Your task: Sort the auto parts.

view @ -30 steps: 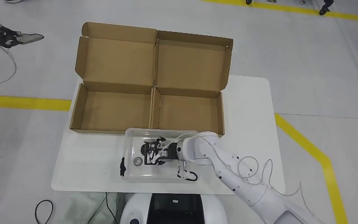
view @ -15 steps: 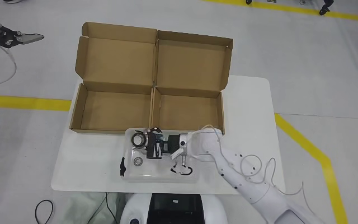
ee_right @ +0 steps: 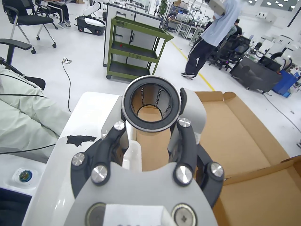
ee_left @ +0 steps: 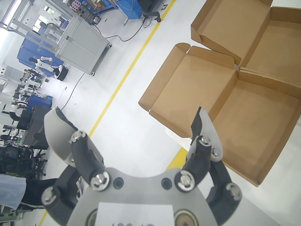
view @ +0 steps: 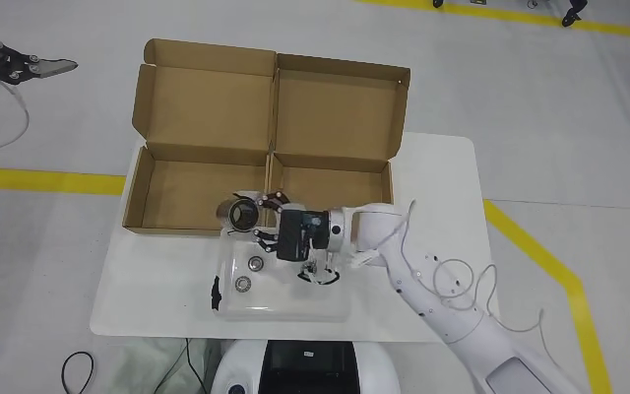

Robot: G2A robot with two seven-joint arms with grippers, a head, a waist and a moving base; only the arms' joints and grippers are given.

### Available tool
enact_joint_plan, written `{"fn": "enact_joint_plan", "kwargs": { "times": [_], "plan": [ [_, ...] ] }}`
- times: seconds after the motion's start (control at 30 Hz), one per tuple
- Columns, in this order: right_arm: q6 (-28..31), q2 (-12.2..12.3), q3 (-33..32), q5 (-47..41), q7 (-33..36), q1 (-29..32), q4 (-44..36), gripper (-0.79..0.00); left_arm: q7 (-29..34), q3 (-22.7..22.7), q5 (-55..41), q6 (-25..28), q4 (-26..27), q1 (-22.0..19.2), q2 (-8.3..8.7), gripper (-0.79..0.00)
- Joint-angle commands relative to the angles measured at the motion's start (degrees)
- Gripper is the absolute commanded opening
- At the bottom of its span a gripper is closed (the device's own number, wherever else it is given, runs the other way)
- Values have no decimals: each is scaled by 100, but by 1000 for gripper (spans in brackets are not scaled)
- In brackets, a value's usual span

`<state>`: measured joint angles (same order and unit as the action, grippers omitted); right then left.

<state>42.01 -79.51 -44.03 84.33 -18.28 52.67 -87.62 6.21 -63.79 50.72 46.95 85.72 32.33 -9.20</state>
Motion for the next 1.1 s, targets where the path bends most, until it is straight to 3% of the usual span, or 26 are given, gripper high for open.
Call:
{"fn": "enact_joint_plan", "kwargs": {
  "times": [0.0,0.2,0.53,1.07],
  "plan": [
    [1,5,-79,-8,-212,-51,-27,-785,0,0,0,0,0,0,0,0],
    [183,-7,-272,-118,-966,-367,100,-785,0,0,0,0,0,0,0,0],
    [226,-56,-472,-252,-1106,-878,102,-785,0,0,0,0,0,0,0,0],
    [109,93,-1163,-77,-1180,-559,-776,-785,0,0,0,0,0,0,0,0]
  ]
}}
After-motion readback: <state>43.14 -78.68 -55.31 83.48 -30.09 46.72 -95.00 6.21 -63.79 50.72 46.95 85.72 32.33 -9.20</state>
